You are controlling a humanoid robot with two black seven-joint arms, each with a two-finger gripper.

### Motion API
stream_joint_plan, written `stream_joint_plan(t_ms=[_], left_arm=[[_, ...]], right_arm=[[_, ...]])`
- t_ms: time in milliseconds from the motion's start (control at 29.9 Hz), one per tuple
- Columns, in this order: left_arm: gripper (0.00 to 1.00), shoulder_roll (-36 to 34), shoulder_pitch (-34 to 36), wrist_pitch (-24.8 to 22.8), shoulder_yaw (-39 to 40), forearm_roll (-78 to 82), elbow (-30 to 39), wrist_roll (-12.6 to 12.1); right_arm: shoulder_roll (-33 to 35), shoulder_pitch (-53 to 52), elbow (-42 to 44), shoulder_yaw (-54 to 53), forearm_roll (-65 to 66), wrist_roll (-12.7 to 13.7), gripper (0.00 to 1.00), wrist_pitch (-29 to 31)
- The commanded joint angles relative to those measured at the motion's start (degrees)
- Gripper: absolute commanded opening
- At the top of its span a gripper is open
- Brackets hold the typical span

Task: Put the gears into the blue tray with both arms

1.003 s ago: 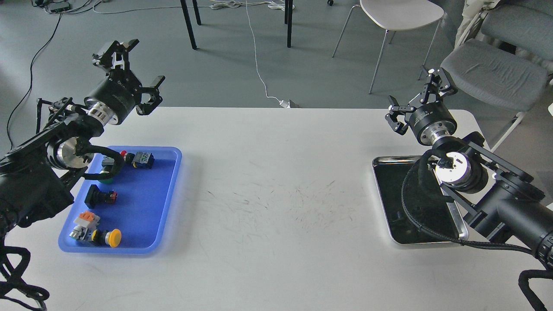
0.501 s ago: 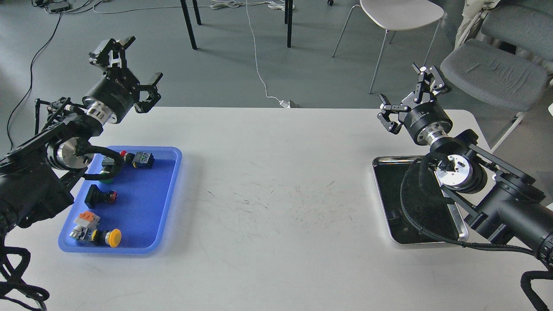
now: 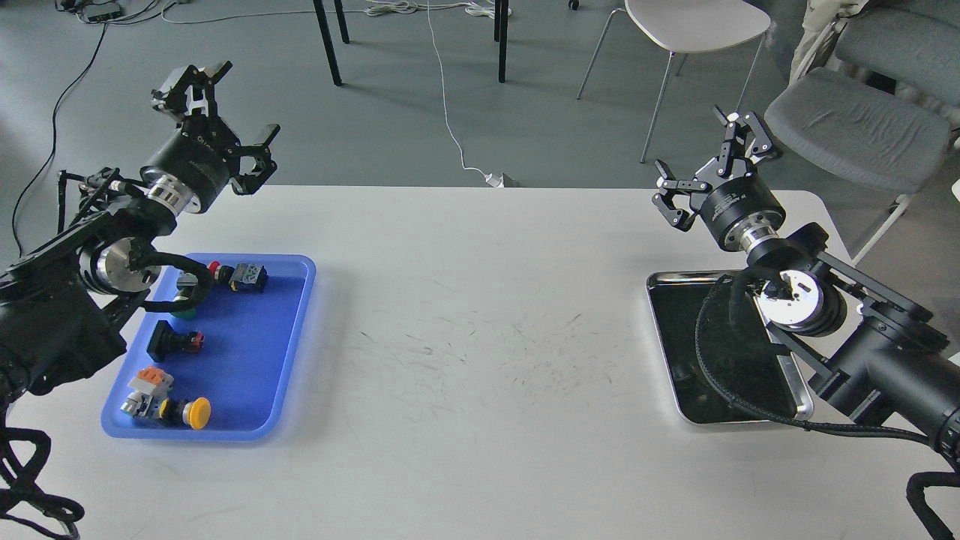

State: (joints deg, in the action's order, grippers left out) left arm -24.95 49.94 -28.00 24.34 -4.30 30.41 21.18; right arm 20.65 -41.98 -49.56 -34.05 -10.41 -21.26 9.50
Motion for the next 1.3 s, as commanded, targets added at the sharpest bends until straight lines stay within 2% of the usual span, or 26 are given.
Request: stream_joint_plan(t_ms=[0, 201, 1036, 1270], left_arm=[[0.99, 0.1, 0.0, 0.0, 0.0, 0.0, 0.0, 0.0], [0.99, 0.2, 0.1, 0.0, 0.0, 0.0, 0.0, 0.0], [0.99, 0.1, 0.1, 0.0, -0.1, 0.1, 0.0, 0.0], [0.99, 0.3, -0.1, 0.0, -0.1, 0.1, 0.0, 0.0]], right_arm=[[-0.1, 0.0, 0.3, -0.5, 0.0, -0.1, 0.99, -2.4], [0.1, -0.4, 0.3, 0.5, 0.0, 0.0, 0.99, -4.8], [1.7, -0.6, -0.3, 2.4, 0.0, 0.5, 0.99, -6.5], [4.3, -2.1, -1.0, 7.5, 0.1, 0.8, 0.99, -6.6]])
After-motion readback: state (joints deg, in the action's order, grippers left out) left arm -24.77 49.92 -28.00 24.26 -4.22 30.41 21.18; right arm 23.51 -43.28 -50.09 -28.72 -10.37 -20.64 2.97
